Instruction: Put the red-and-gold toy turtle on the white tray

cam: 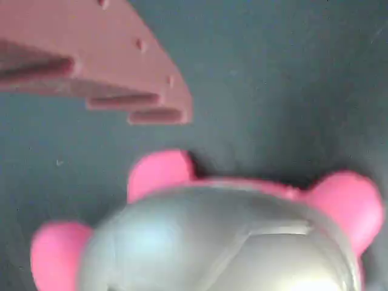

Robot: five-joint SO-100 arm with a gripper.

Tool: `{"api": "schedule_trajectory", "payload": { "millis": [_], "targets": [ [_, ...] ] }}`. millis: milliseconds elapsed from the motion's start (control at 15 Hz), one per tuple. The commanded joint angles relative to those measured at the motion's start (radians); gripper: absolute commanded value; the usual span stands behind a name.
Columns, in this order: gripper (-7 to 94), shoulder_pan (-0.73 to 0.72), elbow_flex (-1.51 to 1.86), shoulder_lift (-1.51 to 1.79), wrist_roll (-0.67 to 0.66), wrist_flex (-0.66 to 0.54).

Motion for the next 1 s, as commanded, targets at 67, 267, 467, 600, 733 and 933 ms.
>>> {"api": "schedule_trajectory", "payload": {
  "millis": [67,267,467,600,733,933],
  "targets": [
    [71,-0.034,0.026,0.028,-0.012,-0.037],
    [71,-0.057,0.052,0.003,-0.005,-0.075],
    [71,-0.067,0.052,-0.034,0.003,-0.091],
    [71,-0.066,0.052,-0.048,0.003,-0.106],
    [71,-0.064,0.048,-0.069,0.003,-0.120],
    [71,-0.063,0.048,-0.081,0.003,-0.132]
  ]
}}
